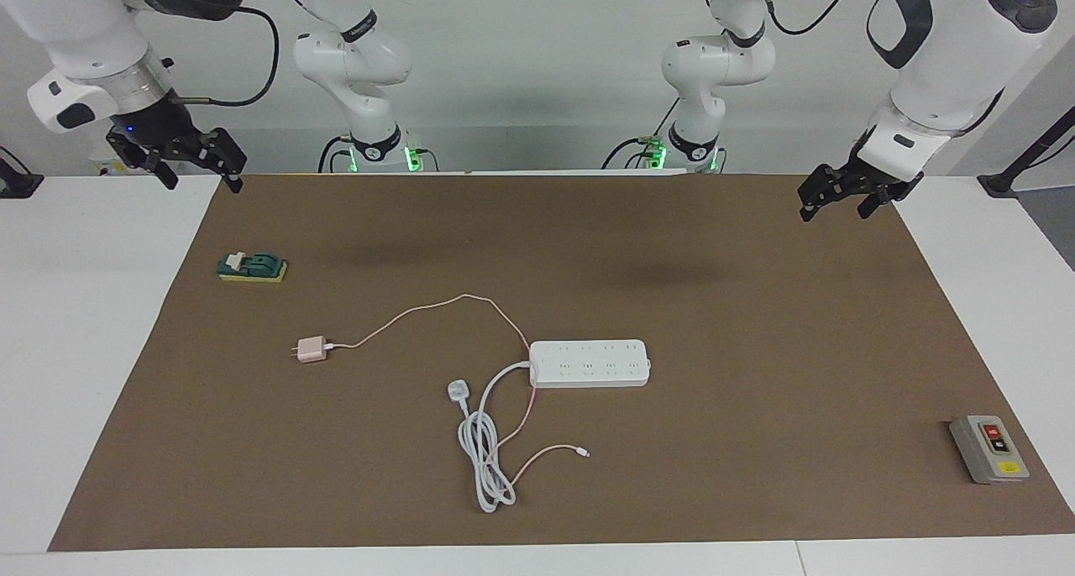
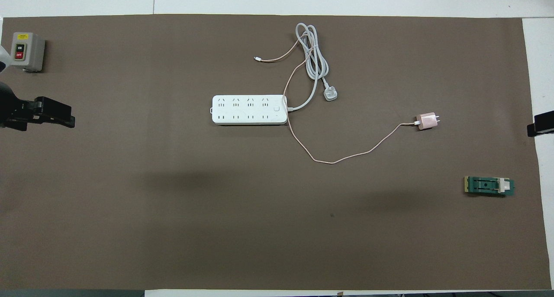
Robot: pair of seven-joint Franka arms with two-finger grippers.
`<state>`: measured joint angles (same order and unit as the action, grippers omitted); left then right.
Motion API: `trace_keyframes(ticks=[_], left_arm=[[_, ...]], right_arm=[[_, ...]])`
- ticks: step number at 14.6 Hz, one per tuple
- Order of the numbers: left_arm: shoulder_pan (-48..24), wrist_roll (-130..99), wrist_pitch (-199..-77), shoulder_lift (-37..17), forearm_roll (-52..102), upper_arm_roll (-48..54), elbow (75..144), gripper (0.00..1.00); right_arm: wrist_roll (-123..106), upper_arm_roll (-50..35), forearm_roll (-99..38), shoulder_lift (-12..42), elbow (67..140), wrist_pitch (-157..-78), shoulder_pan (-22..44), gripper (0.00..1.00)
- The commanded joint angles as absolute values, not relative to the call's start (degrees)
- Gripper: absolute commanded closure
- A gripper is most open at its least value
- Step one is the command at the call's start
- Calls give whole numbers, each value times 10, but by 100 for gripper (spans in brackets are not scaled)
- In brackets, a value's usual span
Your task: Plug charger into power strip
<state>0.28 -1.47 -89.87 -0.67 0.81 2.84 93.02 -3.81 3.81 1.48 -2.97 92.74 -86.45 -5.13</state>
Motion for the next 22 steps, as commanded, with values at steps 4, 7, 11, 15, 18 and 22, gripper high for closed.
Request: trace_keyframes(ticks=[4,7,11,15,18,22], left_arm=[[-1,-15,-890,-4,-1,25,927,0],[-1,-15,-890,-4,-1,25,927,0],[-1,-15,-890,-4,-1,25,927,0],[-1,-15,-890,-4,-1,25,927,0],[-1,-16,-890,-4,-1,25,927,0],[-1,-15,-890,-4,-1,25,927,0]], right_arm=[[-33,37,11,-33,927,-860,-54,0],[-36,37,13,-33,928,-859,-55,0],[-32,39,11,-34,930,-860,-61,0],[-29,40,-6,-31,942,-870,-77,0],[-29,40,-11,-18,943,-875,-89,0],[-13,40,-12,17,945,-888,-97,0]])
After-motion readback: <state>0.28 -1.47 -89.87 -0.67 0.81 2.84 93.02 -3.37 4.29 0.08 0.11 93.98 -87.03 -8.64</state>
